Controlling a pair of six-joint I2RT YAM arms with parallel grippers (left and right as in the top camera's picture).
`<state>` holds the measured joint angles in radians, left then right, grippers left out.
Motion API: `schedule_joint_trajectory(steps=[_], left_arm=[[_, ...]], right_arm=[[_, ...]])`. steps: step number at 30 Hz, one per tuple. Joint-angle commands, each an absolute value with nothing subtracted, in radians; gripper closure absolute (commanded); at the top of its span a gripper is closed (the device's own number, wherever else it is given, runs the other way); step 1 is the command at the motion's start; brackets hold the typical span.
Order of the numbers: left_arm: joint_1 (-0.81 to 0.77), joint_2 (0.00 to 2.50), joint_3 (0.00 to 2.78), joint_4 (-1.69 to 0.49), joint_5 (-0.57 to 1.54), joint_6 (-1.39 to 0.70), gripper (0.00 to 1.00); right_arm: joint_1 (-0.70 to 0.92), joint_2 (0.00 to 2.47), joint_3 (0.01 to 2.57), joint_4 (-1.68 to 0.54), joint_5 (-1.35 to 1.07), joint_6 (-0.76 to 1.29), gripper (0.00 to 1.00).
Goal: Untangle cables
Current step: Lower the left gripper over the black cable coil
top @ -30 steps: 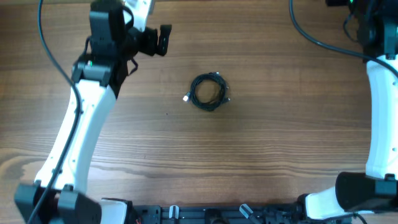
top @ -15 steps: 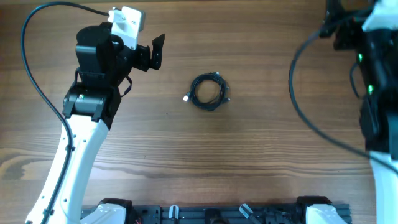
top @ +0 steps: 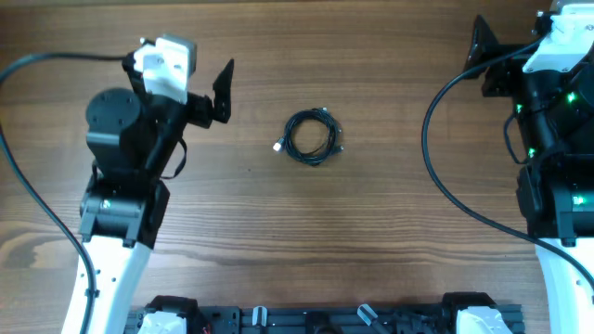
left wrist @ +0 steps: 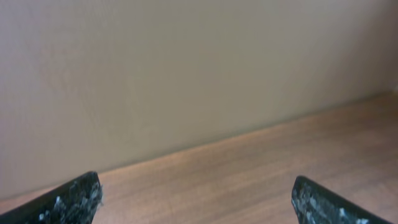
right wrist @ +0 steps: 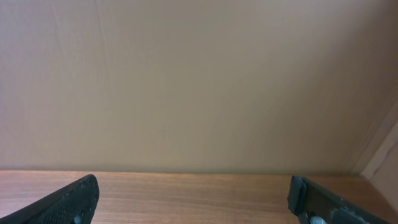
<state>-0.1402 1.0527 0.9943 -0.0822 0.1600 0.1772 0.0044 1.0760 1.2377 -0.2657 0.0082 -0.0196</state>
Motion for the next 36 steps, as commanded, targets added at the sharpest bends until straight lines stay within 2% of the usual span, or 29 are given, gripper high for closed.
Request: schedule_joint_trajectory(steps=[1, 9, 13, 18, 23, 29, 36], left_arm=[[-0.135, 1.020, 0.874, -0.017, 0.144, 0.167, 0.00], [-0.133, 1.010, 0.838, 0.008, 0.141, 0.168, 0.00], [-0.134, 1.015, 0.838, 0.016, 0.106, 0.165, 0.00], [-0.133, 1.018, 0.838, 0.022, 0.067, 0.041, 0.00], [-0.134, 1.058, 0.838, -0.112, 0.067, -0.099, 0.00], [-0.134, 1.206, 0.838, -0.176, 0.270, -0.098, 0.00], [-0.136, 1.382, 0.838, -0.133, 0.402, -0.099, 0.00]], right_arm=[[0.010, 1.069, 1.208, -0.258, 0.027, 0.001, 0.00], [0.010, 1.069, 1.120, -0.198, 0.025, 0.008, 0.00], [0.010, 1.070, 1.112, -0.241, 0.022, 0.084, 0.00], [0.010, 1.079, 1.112, -0.270, 0.023, 0.078, 0.00], [0.010, 1.091, 1.112, -0.284, 0.022, 0.080, 0.00], [0.010, 1.108, 1.112, -0.320, 0.014, 0.082, 0.00], [0.010, 1.112, 1.112, -0.384, -0.009, 0.089, 0.00]])
